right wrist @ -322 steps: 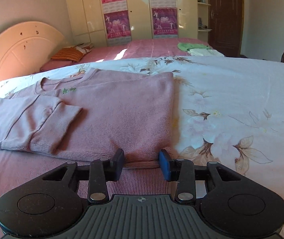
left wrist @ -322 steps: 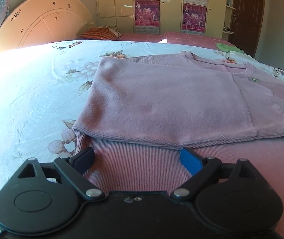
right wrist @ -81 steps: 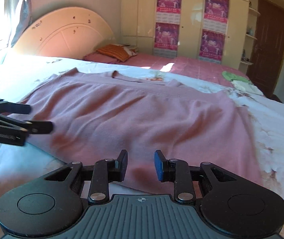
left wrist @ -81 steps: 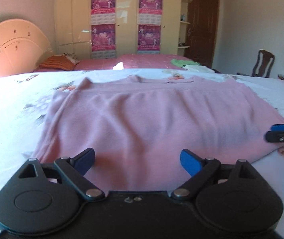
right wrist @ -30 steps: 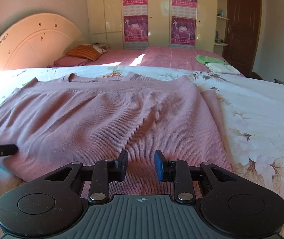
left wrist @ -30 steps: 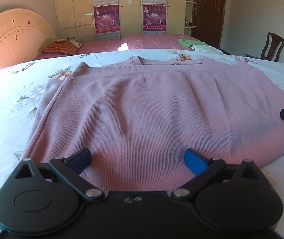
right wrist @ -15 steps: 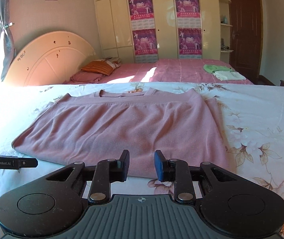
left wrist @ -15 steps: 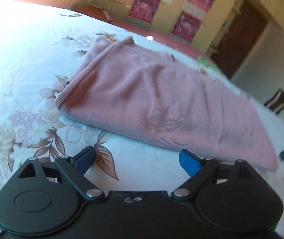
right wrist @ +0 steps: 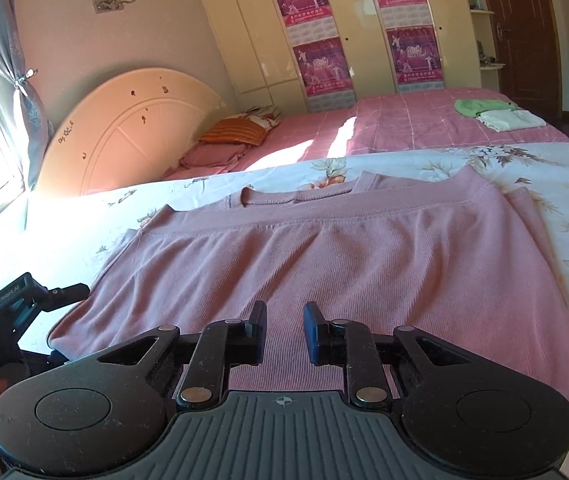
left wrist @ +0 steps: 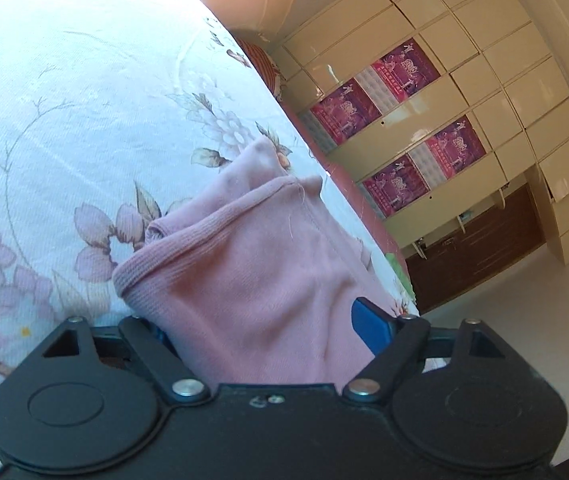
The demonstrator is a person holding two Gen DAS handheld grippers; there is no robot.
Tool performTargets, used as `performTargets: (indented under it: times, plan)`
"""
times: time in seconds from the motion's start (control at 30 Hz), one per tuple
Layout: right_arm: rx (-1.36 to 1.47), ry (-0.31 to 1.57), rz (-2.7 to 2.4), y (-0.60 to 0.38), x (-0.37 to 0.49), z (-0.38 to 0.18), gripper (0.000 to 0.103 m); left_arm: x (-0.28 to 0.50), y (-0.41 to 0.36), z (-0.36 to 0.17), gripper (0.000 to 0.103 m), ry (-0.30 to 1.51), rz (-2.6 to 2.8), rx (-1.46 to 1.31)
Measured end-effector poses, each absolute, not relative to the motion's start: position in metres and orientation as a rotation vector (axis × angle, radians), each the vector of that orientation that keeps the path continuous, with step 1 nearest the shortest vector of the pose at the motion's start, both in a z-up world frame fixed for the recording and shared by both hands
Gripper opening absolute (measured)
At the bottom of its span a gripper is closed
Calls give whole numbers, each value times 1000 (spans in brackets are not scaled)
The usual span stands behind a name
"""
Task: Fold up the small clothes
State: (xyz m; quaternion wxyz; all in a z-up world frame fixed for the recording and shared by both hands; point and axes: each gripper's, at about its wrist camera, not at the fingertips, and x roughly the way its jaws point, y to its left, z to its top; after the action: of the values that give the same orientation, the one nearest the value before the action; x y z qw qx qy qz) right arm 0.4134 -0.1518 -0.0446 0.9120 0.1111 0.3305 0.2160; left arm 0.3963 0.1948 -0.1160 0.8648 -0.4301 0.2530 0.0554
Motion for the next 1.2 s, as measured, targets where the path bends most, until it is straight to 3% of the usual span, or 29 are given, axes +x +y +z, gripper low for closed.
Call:
performTargets:
  times: [0.07, 0.13, 0.17, 0.2, 0.27, 0.4, 0.53, 0.7, 0.93, 0.97, 1.2]
  plan:
    - [231, 687, 457, -146, 423, -48, 2, 403, 196, -117, 74, 514, 131, -888]
    - [224, 695, 466, -140, 432, -52, 1, 408, 198, -118, 67, 501, 147, -887]
    - [224, 698, 468, -137, 435, -54, 1, 410, 200, -119, 57, 501, 156, -888]
    - [224, 703, 471, -135, 438, -56, 1, 413, 202, -121, 37, 513, 166, -885]
    - [219, 709, 473, -131, 442, -59, 1, 418, 209, -124, 13, 568, 208, -863]
    - [223, 711, 487, -121, 448, -62, 1, 419, 215, -118, 9, 591, 185, -867]
    - [216, 709, 516, -110, 449, -63, 1, 394, 215, -102, 8, 425, 130, -949]
    - [197, 799, 484, -103, 462, -84, 1, 395, 217, -125, 13, 533, 186, -955]
    - [215, 799, 508, -102, 464, -90, 0, 390, 223, -134, 13, 499, 168, -1015]
    - [222, 800, 508, -103, 465, -90, 0, 396, 220, -128, 9, 531, 160, -973]
    - [464, 715, 426, -162, 455, -76, 0, 427, 137, -35, 8, 475, -132, -709]
